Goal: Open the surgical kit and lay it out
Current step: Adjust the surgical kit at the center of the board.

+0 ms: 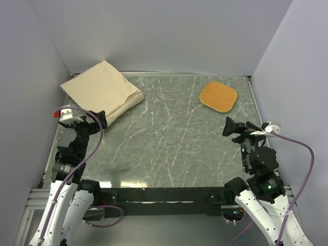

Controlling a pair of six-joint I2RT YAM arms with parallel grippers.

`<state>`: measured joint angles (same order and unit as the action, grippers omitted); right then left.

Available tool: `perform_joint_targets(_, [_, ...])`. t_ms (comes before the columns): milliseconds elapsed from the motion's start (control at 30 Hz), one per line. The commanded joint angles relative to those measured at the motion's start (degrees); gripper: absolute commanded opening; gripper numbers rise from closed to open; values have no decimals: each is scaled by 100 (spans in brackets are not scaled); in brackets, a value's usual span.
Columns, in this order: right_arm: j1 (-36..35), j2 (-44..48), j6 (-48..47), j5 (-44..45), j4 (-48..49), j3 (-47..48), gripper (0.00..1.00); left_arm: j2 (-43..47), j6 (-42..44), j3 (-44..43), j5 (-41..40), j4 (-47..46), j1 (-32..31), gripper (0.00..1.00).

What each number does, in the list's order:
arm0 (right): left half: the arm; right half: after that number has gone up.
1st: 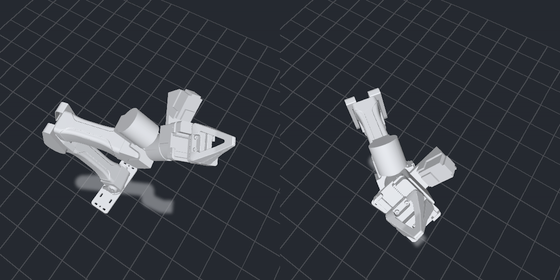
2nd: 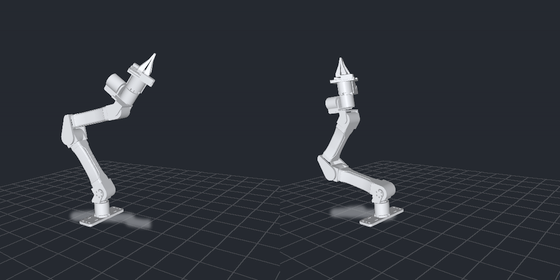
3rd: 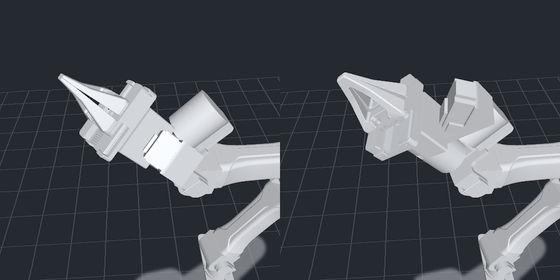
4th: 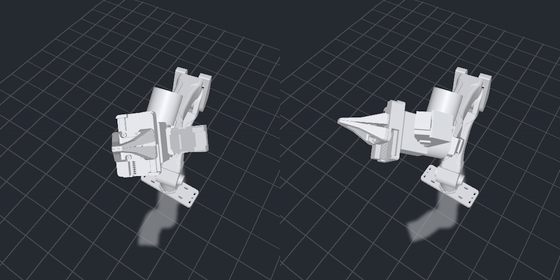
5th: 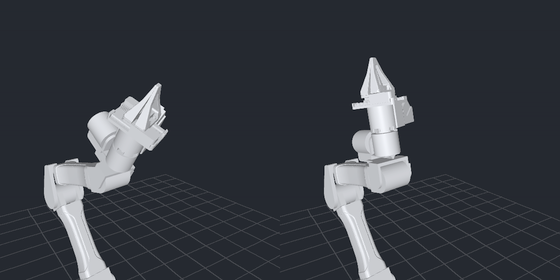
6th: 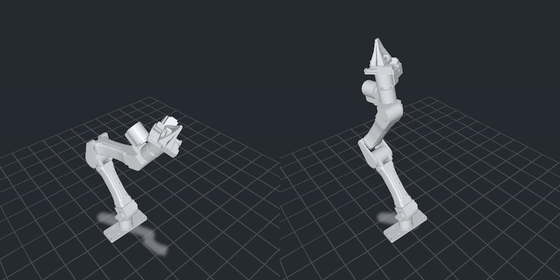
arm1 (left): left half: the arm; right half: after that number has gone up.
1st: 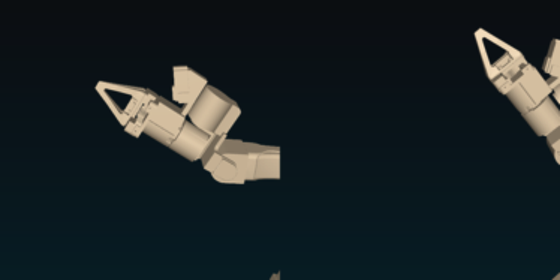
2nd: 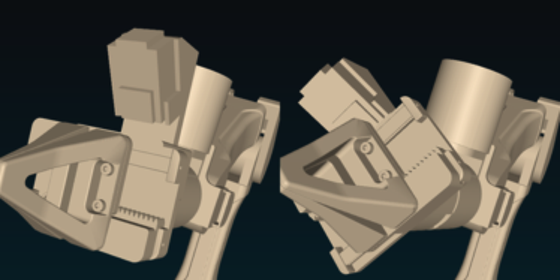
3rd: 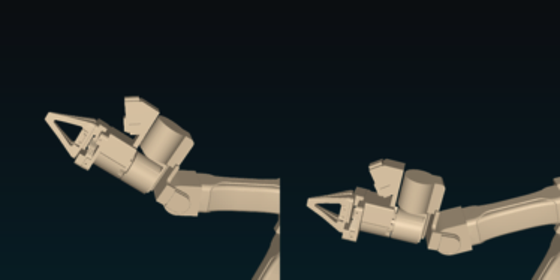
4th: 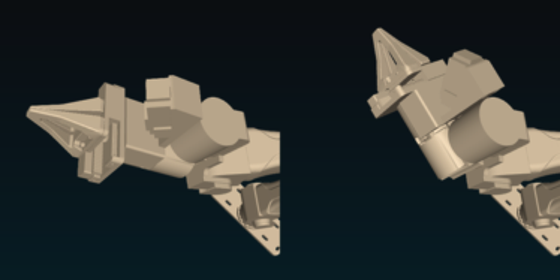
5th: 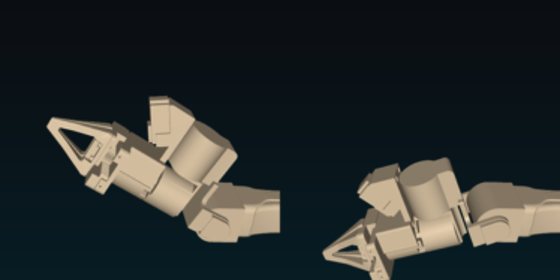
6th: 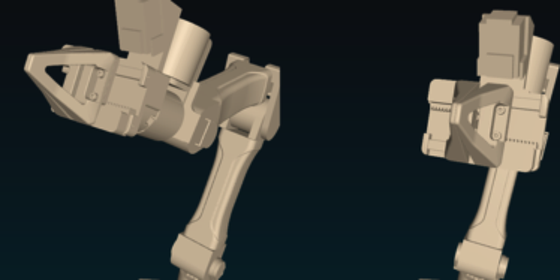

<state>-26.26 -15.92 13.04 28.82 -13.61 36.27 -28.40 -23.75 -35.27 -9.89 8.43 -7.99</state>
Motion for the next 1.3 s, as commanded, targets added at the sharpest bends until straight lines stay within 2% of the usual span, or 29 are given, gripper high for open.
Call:
perform_joint_targets(0, [-28, -16, 129, -8, 42, -41, 100, -95, -112, -165, 84, -69, -10, 99])
perform_joint_targets(133, [-37, -227, 242, -341, 139, -67, 100, -314, -332, -270, 13, -52, -10, 99])
perform_joint_targets(333, [-28, -920, 664, -1360, 630, -138, 100, -982, -709, -586, 154, -113, -10, 99])
perform_joint_targets(433, [-28, -1605, 1051, -1826, 736, 55, 100, -1604, -946, -806, 189, -87, -10, 99])
perform_joint_targets(700, [-37, -4259, 2069, -3153, 999, 1162, 100, -3161, -1386, -1729, 488, 186, 183, 99])
perform_joint_targets(967, [-353, -6474, 3492, -3067, 1633, 2180, 100, -4243, -1642, -2247, 796, 326, 1281, 100])
perform_joint_targets(1267, [-1039, -8768, 4794, -3154, 2608, 3543, 100, -4876, -1826, -2195, 936, 89, 2389, 100])
